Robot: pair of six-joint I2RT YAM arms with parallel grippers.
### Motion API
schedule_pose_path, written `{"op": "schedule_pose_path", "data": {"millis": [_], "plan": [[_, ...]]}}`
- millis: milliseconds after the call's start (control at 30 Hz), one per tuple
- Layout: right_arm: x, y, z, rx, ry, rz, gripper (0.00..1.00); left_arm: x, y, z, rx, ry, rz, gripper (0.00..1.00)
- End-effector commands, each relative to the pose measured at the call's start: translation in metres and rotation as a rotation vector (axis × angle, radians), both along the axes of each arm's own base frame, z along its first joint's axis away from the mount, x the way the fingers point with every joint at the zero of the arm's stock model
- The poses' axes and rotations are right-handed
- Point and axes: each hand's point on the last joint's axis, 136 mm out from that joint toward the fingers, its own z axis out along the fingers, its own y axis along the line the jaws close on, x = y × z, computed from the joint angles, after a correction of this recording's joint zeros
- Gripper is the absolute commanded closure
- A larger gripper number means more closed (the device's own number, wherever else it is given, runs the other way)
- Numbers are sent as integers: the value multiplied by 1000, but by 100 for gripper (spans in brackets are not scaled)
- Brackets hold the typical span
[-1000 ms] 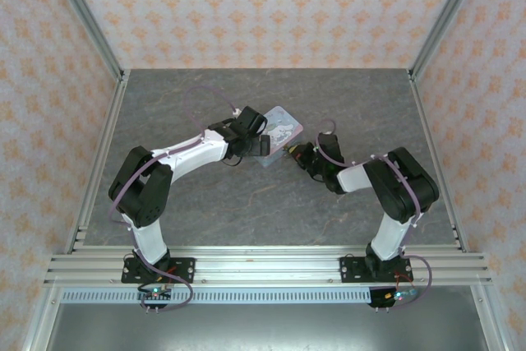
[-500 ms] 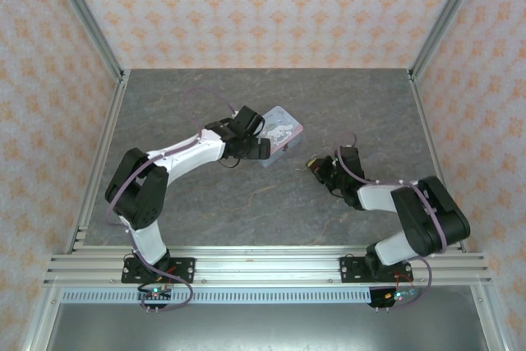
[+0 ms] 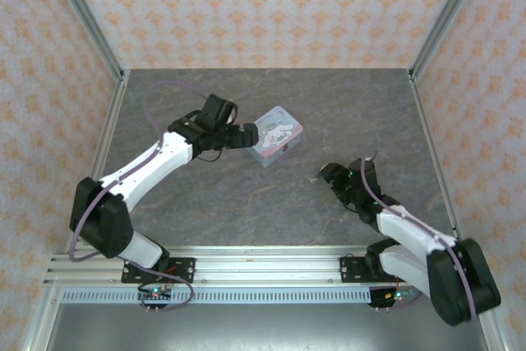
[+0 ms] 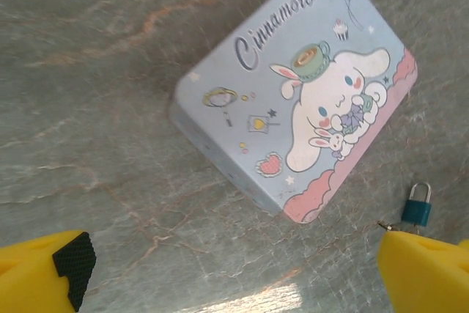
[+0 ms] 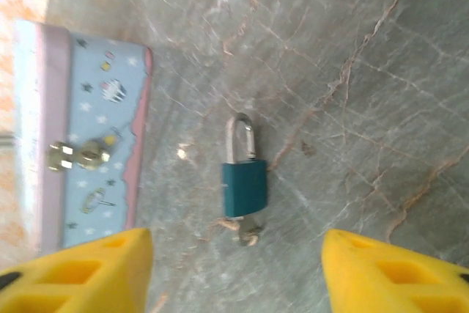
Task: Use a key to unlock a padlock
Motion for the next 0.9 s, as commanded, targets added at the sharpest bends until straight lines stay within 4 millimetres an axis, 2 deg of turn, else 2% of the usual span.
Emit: {"op": "schedule_pose_path", "data": {"millis": [0, 200, 300, 367, 467, 700, 867], "plan": [[-2, -17, 20, -70, -16, -52, 28, -8, 30, 11, 33, -32, 69, 0], [9, -41, 77, -236, -93, -106, 6, -12, 102, 46, 222, -221, 277, 0], [17, -50, 98, -344, -126, -102, 1, -19, 131, 62, 305, -328, 362, 0], [22, -45, 103, -360, -125, -65, 1, -24, 142, 68, 331, -357, 385, 0], [31, -25, 93, -306, -91, 9, 2, -30, 147, 68, 342, -345, 396, 0], [51, 26, 58, -66, -43, 127, 12, -33, 140, 46, 305, -276, 383, 0], [63, 42, 45, 15, -15, 149, 13, -31, 136, 36, 292, -243, 377, 0]]}}
